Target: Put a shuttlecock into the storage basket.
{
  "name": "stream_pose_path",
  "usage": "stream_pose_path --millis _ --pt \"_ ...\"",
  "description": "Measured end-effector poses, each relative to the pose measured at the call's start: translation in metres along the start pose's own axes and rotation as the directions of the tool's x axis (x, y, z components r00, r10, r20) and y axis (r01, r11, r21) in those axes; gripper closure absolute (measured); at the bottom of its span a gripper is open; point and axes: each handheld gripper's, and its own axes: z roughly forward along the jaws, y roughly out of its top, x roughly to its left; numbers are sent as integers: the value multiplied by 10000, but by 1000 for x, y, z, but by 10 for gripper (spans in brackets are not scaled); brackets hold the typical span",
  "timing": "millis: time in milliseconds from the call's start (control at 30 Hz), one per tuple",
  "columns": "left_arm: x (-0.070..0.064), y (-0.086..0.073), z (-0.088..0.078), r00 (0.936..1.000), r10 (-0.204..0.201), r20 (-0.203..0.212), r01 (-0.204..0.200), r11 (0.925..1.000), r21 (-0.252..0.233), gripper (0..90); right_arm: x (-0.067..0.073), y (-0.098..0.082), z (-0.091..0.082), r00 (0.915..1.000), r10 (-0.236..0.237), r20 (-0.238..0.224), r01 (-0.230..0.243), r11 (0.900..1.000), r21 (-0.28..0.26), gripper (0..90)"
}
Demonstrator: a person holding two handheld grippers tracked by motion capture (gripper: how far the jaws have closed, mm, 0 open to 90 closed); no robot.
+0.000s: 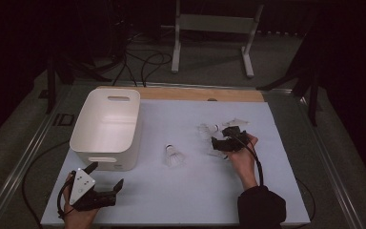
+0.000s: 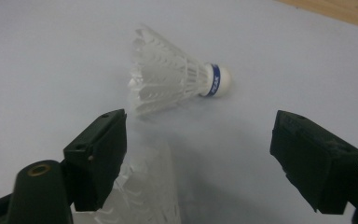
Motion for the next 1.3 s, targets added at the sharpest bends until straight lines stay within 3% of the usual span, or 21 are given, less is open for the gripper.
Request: stream_pose_path --millis 367,633,933,1100,1300 --pt "0 0 0 10000 -9 -6 9 10000 -1 2 -1 -6 -30 9994 -335 -30 335 9994 15 272" --pt "-1 0 1 10000 -9 -28 9 10000 7 2 -9 -21 -48 9994 8 -334 -4 9999 114 422" --pt "-1 0 1 10000 17 -29 -16 10000 27 2 -17 -34 -52 9983 328 -474 -306 9985 459 577" --pt "-1 0 1 10000 8 -45 -8 10000 -1 2 -18 -34 -55 9958 476 -786 -455 9986 285 730" --pt "-1 0 1 10000 16 -45 -16 10000 3 2 -19 -35 -51 9942 687 -825 -647 9967 496 796"
